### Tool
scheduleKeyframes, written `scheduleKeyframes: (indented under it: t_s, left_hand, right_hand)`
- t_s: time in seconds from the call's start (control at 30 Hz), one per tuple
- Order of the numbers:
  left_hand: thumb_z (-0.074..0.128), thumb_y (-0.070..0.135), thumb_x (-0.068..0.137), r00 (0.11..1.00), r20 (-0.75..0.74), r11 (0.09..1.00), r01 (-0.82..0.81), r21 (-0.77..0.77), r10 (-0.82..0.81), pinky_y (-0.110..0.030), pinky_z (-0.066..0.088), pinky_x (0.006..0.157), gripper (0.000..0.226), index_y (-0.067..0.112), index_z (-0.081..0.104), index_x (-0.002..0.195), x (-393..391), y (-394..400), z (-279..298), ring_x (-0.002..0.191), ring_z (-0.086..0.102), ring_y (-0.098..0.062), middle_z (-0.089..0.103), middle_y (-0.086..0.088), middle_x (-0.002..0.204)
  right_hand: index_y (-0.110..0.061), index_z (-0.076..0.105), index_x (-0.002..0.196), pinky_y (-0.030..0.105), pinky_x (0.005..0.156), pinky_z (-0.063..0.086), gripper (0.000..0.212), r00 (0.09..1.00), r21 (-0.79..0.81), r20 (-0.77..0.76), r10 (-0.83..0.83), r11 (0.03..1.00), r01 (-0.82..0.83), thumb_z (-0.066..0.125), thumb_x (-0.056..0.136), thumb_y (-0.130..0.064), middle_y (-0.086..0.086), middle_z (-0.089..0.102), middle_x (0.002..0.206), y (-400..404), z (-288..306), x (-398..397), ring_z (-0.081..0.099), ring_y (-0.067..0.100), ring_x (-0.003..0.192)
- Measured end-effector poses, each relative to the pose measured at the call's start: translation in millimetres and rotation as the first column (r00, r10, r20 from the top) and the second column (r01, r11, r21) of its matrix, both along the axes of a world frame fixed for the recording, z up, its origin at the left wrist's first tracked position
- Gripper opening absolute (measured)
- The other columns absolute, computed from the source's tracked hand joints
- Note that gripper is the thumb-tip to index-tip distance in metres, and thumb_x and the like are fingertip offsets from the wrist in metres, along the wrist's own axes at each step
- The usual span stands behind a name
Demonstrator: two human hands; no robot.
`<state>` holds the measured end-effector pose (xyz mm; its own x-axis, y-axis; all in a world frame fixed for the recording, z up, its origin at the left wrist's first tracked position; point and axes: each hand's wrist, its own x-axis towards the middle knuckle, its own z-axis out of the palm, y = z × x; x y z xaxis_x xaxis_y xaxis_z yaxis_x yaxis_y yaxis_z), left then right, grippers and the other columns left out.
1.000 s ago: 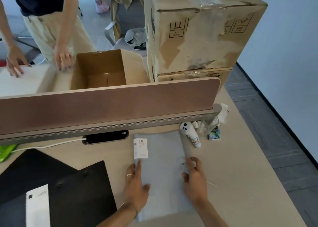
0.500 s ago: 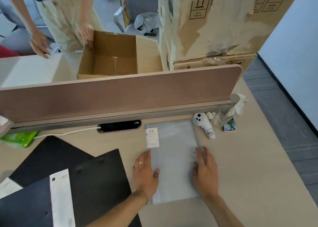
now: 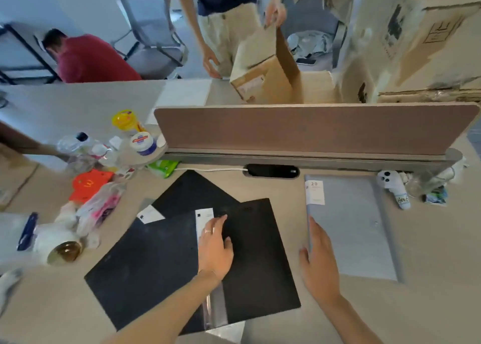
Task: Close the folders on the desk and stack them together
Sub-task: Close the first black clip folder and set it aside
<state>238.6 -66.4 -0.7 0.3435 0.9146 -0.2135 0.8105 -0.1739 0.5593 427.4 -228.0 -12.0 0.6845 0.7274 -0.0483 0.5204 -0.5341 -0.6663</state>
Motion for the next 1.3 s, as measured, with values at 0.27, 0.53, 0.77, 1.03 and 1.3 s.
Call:
scheduleKeyframes:
  t_s: [0.27, 0.53, 0.77, 1.03, 1.3]
  left_hand:
    - [0.062, 0.018, 0.095, 0.977, -0.085, 0.977, -0.202, -0.072, 0.196, -0.039, 0.041, 0.114, 0.057, 0.030, 0.041, 0.147, -124, 6, -14, 0.138, 0.045, -0.024, 0.037, 0.000, 0.156]
    - [0.063, 0.039, 0.094, 0.965, -0.110, 0.918, -0.260, -0.299, 0.237, -0.048, 0.035, 0.117, 0.074, 0.032, 0.023, 0.156, -168, -5, -43, 0.151, 0.026, -0.031, 0.011, -0.005, 0.168]
    - [0.061, 0.058, 0.087, 0.980, -0.178, 0.936, -0.143, -0.321, 0.089, -0.059, 0.036, 0.115, 0.090, 0.038, 0.007, 0.157, -122, -12, -49, 0.156, 0.001, -0.033, -0.001, -0.004, 0.170]
    - [0.073, 0.055, 0.079, 0.980, -0.162, 0.920, -0.165, -0.356, 0.113, -0.061, 0.023, 0.120, 0.106, 0.034, 0.006, 0.159, -123, -15, -61, 0.156, -0.011, -0.029, -0.009, -0.003, 0.170]
    - [0.075, 0.054, 0.077, 0.980, -0.159, 0.916, -0.173, -0.362, 0.122, -0.061, 0.022, 0.121, 0.108, 0.032, 0.008, 0.159, -120, -15, -62, 0.157, -0.006, -0.030, -0.009, -0.001, 0.169]
  right_hand:
    - [-0.038, 0.020, 0.155, 0.029, 0.110, 0.036, 0.075, 0.981, -0.061, -0.129, 0.147, 0.986, -0.156, 0.061, 0.095, -0.018, -0.008, 0.036, 0.157, 42, -5, -93, 0.041, 0.018, 0.142]
    - [-0.025, 0.024, 0.154, 0.040, 0.110, 0.044, 0.070, 0.995, -0.403, -0.043, 0.093, 0.909, -0.102, 0.060, 0.094, -0.022, 0.006, 0.041, 0.154, 41, -45, -101, 0.043, 0.028, 0.137]
    - [-0.025, 0.027, 0.153, 0.048, 0.113, 0.037, 0.067, 0.994, -0.445, -0.105, -0.043, 0.895, -0.009, 0.053, 0.091, -0.019, 0.007, 0.033, 0.154, 46, -56, -91, 0.031, 0.033, 0.139]
    - [-0.031, 0.035, 0.146, 0.045, 0.093, 0.053, 0.058, 0.931, -0.408, -0.263, -0.253, 0.904, 0.130, 0.054, 0.091, -0.024, 0.009, 0.049, 0.131, 68, -51, -60, 0.054, 0.031, 0.113]
    - [-0.026, 0.051, 0.133, 0.046, 0.093, 0.054, 0.042, 0.909, -0.422, -0.306, -0.283, 0.896, 0.136, 0.053, 0.091, -0.022, 0.006, 0.059, 0.128, 79, -61, -42, 0.057, 0.028, 0.109]
